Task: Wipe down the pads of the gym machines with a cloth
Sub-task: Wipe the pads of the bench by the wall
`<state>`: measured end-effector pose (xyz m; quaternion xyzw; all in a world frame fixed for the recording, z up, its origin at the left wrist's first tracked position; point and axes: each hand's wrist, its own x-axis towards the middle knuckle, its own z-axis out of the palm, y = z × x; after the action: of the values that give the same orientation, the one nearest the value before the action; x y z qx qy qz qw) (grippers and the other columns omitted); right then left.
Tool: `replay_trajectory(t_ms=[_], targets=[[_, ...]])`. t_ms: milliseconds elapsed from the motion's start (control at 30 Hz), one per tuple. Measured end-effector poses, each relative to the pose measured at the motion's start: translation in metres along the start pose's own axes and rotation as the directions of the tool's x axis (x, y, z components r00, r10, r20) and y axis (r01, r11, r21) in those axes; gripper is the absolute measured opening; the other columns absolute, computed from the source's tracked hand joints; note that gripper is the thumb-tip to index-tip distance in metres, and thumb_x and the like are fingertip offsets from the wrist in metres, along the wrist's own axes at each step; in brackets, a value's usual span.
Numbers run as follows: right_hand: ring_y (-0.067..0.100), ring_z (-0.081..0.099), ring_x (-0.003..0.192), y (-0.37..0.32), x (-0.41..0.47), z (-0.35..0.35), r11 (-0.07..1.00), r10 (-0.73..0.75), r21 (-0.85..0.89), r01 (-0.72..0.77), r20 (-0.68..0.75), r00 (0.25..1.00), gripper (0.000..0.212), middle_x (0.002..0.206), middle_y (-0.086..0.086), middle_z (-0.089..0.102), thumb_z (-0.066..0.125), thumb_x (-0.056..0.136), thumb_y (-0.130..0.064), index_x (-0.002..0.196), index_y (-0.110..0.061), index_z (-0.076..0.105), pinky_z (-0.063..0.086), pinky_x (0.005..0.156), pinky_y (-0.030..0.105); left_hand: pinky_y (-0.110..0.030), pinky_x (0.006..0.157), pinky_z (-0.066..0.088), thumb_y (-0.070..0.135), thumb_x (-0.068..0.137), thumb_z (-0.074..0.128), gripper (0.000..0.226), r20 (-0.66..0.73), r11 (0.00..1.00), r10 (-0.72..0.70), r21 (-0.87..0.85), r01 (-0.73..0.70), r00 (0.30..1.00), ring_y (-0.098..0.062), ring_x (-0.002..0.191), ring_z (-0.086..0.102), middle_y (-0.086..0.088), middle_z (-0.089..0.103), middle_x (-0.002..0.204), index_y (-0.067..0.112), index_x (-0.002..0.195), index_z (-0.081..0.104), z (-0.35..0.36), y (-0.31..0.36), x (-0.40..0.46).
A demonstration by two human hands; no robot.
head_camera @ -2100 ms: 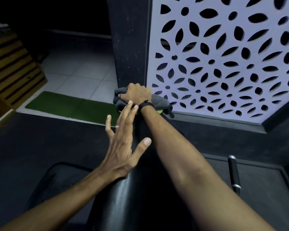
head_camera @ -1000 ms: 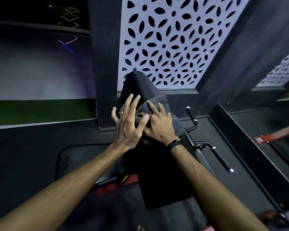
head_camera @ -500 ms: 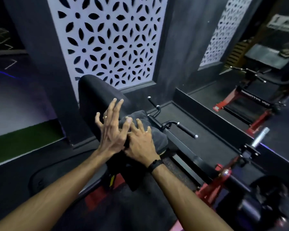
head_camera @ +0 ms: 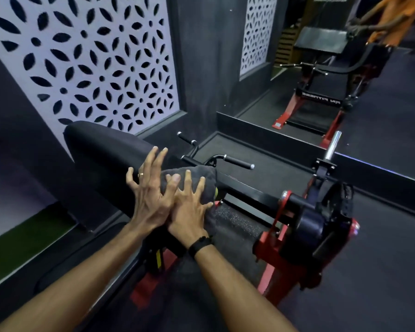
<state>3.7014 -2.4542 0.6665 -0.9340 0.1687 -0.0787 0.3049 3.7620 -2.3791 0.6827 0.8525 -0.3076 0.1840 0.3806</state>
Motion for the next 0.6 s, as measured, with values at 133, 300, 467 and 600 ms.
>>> replay_trajectory(t_ms=[133, 300, 467, 600], targets=[[0.047, -0.024, 0.147, -0.009, 0.010, -0.008, 0.866, 0.348, 0.373, -0.334, 0.030, 0.937, 0.070, 0.164, 0.005, -0.026, 0.050, 0.100, -0.047, 0.157, -0.044, 0.009, 0.020, 0.101, 0.081, -0.054, 0.120, -0.001, 0.060, 0.094, 0.030, 0.067, 0.019, 0.999, 0.010, -0.045, -0.009, 1.000, -0.010, 0.147, 0.028, 0.004, 0.026, 0.164, 0.029, 0.154, 0.032, 0.002, 0.001, 0.001], [0.048, -0.012, 0.150, -0.017, 0.017, -0.010, 0.739, 0.518, 0.484, -0.468, 0.037, 0.855, 0.069, 0.166, 0.009, -0.019, 0.048, 0.101, -0.046, 0.159, -0.039, 0.011, 0.026, 0.104, 0.076, -0.053, 0.119, -0.001, 0.059, 0.094, 0.032, 0.066, 0.041, 0.997, 0.011, -0.074, -0.008, 0.999, -0.005, 0.145, 0.028, 0.005, 0.028, 0.163, 0.030, 0.153, 0.034, 0.002, -0.012, 0.000], [0.050, 0.019, 0.144, -0.005, 0.044, -0.014, 0.619, 0.653, 0.552, -0.558, 0.033, 0.757, 0.057, 0.164, 0.014, 0.009, 0.052, 0.097, -0.044, 0.151, -0.034, 0.036, 0.033, 0.109, 0.059, -0.053, 0.120, -0.002, 0.058, 0.094, 0.032, 0.065, 0.059, 0.995, -0.010, -0.097, 0.016, 0.998, -0.003, 0.144, 0.028, 0.006, 0.028, 0.163, 0.031, 0.153, 0.037, 0.005, -0.018, 0.003], [0.049, 0.036, 0.137, 0.021, 0.070, -0.021, 0.475, 0.726, 0.623, -0.622, 0.122, 0.677, 0.041, 0.157, 0.018, 0.027, 0.055, 0.093, -0.031, 0.132, -0.017, 0.057, 0.038, 0.108, 0.046, -0.053, 0.121, -0.002, 0.058, 0.094, 0.033, 0.061, 0.095, 0.996, 0.021, -0.085, -0.013, 0.995, -0.004, 0.147, 0.027, 0.008, 0.029, 0.162, 0.035, 0.151, 0.039, 0.003, -0.023, 0.015]])
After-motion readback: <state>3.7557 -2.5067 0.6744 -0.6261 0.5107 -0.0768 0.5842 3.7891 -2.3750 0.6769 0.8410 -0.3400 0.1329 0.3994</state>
